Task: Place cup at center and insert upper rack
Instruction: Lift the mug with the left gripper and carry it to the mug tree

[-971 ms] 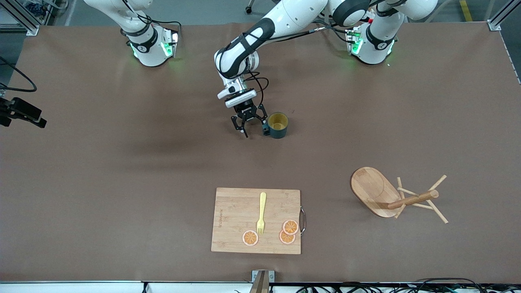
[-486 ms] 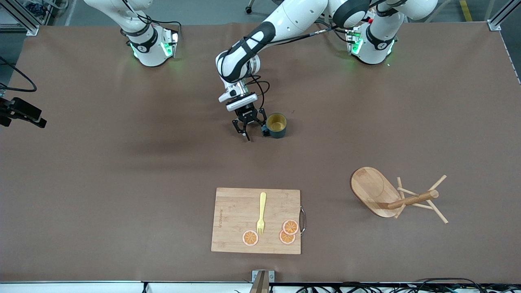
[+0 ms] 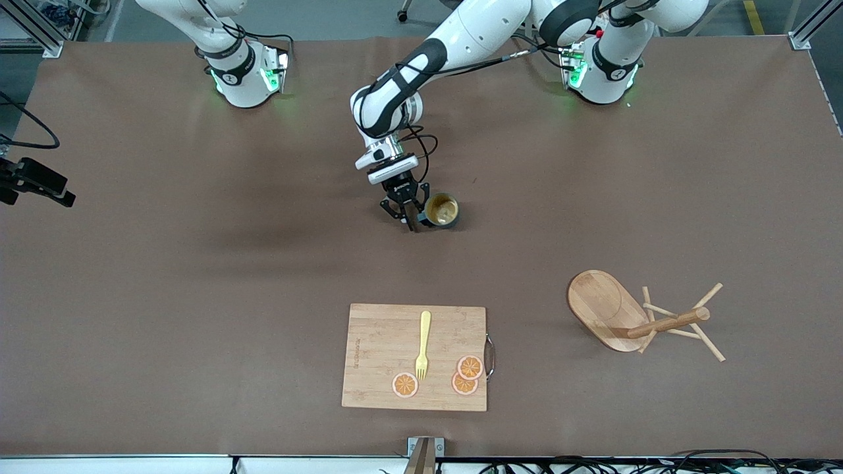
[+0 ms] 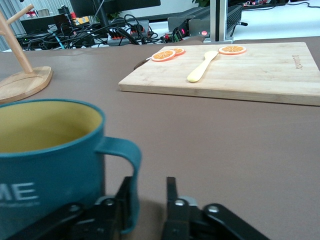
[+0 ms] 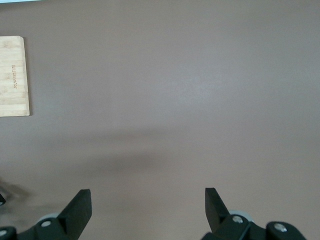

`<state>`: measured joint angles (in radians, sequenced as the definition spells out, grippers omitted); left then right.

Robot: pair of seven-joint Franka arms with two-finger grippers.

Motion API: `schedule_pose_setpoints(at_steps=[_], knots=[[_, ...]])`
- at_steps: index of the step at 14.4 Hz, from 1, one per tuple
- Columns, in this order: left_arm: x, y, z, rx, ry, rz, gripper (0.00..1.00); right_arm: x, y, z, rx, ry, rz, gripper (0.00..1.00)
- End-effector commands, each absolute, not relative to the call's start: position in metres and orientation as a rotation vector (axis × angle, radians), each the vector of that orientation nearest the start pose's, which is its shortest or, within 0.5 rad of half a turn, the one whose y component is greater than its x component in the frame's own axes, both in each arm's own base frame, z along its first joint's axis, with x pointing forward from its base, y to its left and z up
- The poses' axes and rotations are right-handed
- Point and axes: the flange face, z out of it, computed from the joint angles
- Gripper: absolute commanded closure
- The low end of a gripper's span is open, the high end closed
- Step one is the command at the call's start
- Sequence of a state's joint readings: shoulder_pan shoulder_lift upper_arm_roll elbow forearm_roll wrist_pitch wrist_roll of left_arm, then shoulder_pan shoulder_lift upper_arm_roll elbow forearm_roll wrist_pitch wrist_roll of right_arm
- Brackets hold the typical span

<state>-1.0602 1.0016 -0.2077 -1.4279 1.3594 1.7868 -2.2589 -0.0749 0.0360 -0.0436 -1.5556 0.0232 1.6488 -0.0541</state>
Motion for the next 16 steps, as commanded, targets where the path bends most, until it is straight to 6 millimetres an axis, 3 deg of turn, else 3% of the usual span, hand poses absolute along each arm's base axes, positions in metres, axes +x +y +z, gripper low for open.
schedule_pose_setpoints(at_steps=[1,3,7,9,12,16], knots=[[0.313,-0.616,0.102,-2.445,-0.348,-1.434,0.88,0.564,-0.066,0.622,-3.136,0.085,-0.107,0.00],[0.316,-0.615,0.103,-2.448,-0.380,-1.431,1.00,0.564,-0.066,0.623,-3.136,0.085,-0.107,0.00],[0.331,-0.614,0.135,-2.470,-0.485,-1.336,1.00,0.564,-0.066,0.623,-3.136,0.087,-0.109,0.00],[0.335,-0.619,0.173,-2.499,-0.500,-1.255,1.00,0.564,-0.066,0.624,-3.136,0.087,-0.109,0.00],[0.356,-0.615,0.244,-2.555,-0.647,-1.119,1.00,0.564,-0.068,0.623,-3.136,0.090,-0.107,0.00],[0.400,-0.583,0.351,-2.623,-0.946,-0.934,1.00,0.563,-0.067,0.625,-3.136,0.090,-0.109,0.00]])
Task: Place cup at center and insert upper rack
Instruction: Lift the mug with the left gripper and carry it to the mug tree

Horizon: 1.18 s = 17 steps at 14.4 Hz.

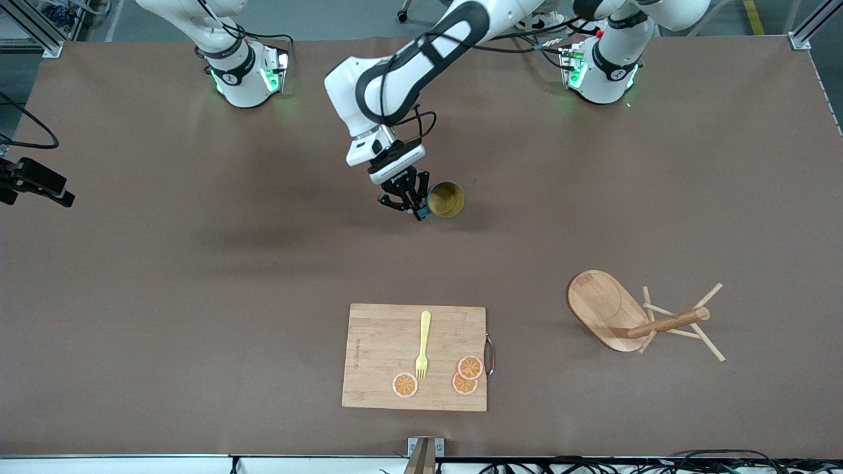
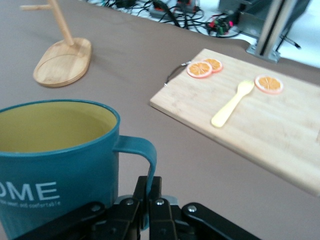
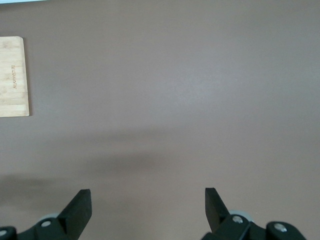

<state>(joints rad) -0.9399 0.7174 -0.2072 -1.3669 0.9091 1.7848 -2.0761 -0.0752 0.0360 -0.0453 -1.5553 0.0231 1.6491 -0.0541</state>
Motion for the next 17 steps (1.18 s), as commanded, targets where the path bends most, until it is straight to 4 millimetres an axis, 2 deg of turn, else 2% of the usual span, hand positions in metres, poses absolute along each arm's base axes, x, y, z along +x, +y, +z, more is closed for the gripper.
schedule_pose_setpoints(at_steps=[1,3,5,7,12,13,17], knots=[[0.416,-0.569,0.383,-2.655,-1.009,-0.854,1.00,0.564,-0.067,0.624,-3.136,0.090,-0.104,0.00],[0.445,-0.537,0.430,-2.693,-1.118,-0.726,1.00,0.564,-0.065,0.626,-3.137,0.080,-0.112,0.00],[0.469,-0.505,0.466,-2.729,-1.248,-0.586,1.00,0.565,-0.062,0.629,-3.137,0.078,-0.123,0.00],[0.491,-0.470,0.495,-2.765,-1.300,-0.473,1.00,0.565,-0.060,0.631,-3.135,0.075,-0.131,0.00],[0.544,-0.378,0.544,-2.776,-1.572,-0.218,1.00,0.565,-0.059,0.632,-3.133,0.070,-0.129,0.00],[0.546,-0.363,0.553,-2.805,-1.569,-0.169,1.00,0.564,-0.059,0.633,-3.133,0.070,-0.131,0.00],[0.568,-0.291,0.561,-2.833,-1.679,0.058,1.00,0.565,-0.059,0.632,-3.135,0.073,-0.128,0.00]])
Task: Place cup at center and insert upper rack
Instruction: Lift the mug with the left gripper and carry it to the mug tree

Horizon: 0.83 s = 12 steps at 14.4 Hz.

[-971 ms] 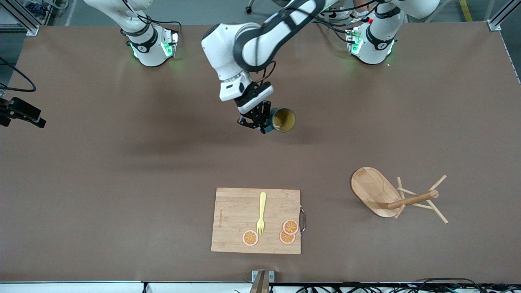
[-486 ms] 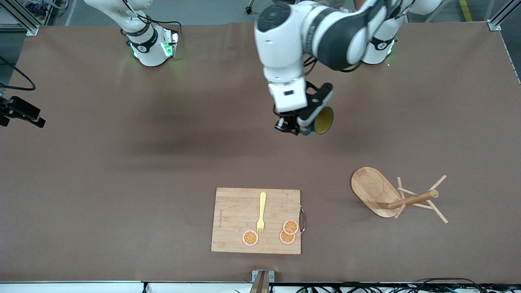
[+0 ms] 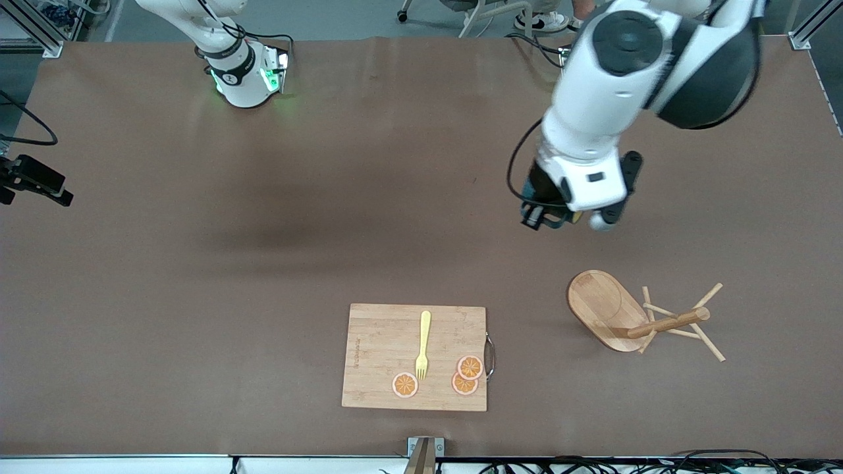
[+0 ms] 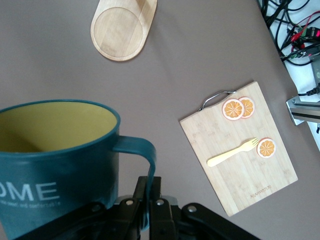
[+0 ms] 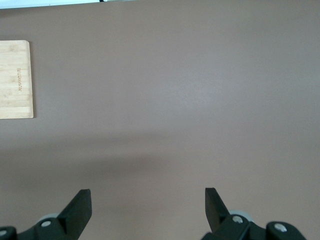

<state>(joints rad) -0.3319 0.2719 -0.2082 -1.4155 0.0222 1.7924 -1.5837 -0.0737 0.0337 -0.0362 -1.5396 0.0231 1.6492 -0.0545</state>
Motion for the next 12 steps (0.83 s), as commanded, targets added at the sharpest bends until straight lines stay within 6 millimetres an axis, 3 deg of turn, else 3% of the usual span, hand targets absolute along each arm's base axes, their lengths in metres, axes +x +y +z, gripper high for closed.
schedule_pose_setpoints(at_steps=[1,3,6,10,12], knots=[[0.576,-0.274,0.560,-2.835,-1.735,0.140,1.00,0.564,-0.060,0.633,-3.135,0.075,-0.133,0.00],[0.593,-0.239,0.562,-2.832,-1.865,0.288,1.00,0.565,-0.062,0.633,-3.137,0.075,-0.136,0.00],[0.607,-0.207,0.549,-2.833,-1.948,0.404,1.00,0.564,-0.061,0.632,-3.135,0.068,-0.126,0.00],[0.624,-0.158,0.517,-2.869,-2.074,0.648,1.00,0.567,-0.063,0.631,-3.134,0.078,-0.138,0.00],[0.629,-0.149,0.498,-2.860,-2.067,0.690,1.00,0.568,-0.063,0.630,-3.134,0.078,-0.157,0.00]])
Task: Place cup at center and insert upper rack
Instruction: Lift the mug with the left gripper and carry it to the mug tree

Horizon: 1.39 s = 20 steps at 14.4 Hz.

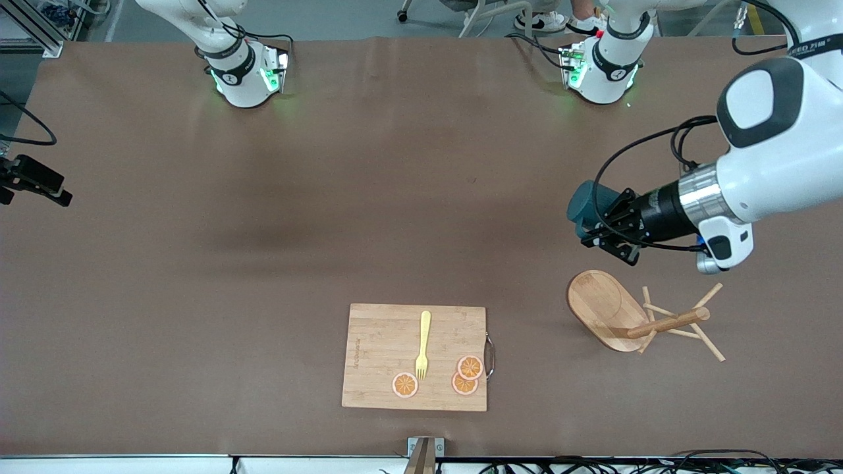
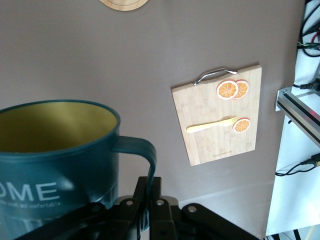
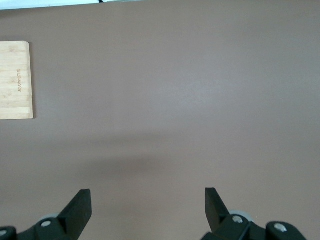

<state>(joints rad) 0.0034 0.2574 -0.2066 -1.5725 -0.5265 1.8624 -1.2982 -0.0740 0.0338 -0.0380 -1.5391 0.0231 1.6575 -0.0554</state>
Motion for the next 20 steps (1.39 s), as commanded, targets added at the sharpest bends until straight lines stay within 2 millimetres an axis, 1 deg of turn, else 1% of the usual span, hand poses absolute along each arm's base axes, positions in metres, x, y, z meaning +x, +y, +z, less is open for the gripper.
schedule_pose_setpoints(at_steps=[1,2,3,6,8,9,11,13,14,15,17,18,19,20], knots=[[0.634,-0.141,0.484,-2.830,-2.086,0.707,1.00,0.568,-0.062,0.628,-3.134,0.073,-0.150,0.00],[0.640,-0.129,0.474,-2.803,-2.113,0.718,1.00,0.567,-0.062,0.623,-3.134,0.073,-0.136,0.00],[0.645,-0.125,0.465,-2.803,-2.119,0.705,1.00,0.567,-0.062,0.621,-3.134,0.073,-0.133,0.00],[0.658,-0.117,0.447,-2.858,-2.111,0.632,1.00,0.564,-0.062,0.615,-3.133,0.076,-0.129,0.00],[0.663,-0.114,0.438,-2.900,-2.078,0.603,1.00,0.558,-0.061,0.611,-3.132,0.075,-0.191,0.00],[0.667,-0.107,0.434,-2.913,-2.080,0.581,1.00,0.551,-0.061,0.610,-3.131,0.073,-0.210,0.00],[0.673,-0.101,0.429,-2.924,-2.107,0.536,1.00,0.547,-0.060,0.610,-3.131,0.072,-0.179,0.00],[0.679,-0.098,0.426,-2.942,-2.120,0.500,1.00,0.549,-0.058,0.616,-3.129,0.065,-0.210,0.00],[0.687,-0.097,0.434,-2.967,-2.132,0.458,1.00,0.549,-0.053,0.623,-3.129,0.053,-0.222,0.00],[0.691,-0.096,0.435,-2.975,-2.141,0.439,1.00,0.549,-0.048,0.624,-3.128,0.039,-0.222,0.00],[0.694,-0.094,0.429,-2.970,-2.160,0.422,1.00,0.548,-0.047,0.625,-3.128,0.036,-0.210,0.00],[0.697,-0.094,0.428,-2.972,-2.178,0.393,1.00,0.544,-0.050,0.623,-3.129,0.038,-0.151,0.00],[0.700,-0.093,0.428,-2.974,-2.200,0.355,1.00,0.541,-0.051,0.626,-3.129,0.042,-0.115,0.00],[0.702,-0.094,0.429,-2.979,-2.221,0.320,1.00,0.538,-0.049,0.624,-3.129,0.035,-0.072,0.00]])
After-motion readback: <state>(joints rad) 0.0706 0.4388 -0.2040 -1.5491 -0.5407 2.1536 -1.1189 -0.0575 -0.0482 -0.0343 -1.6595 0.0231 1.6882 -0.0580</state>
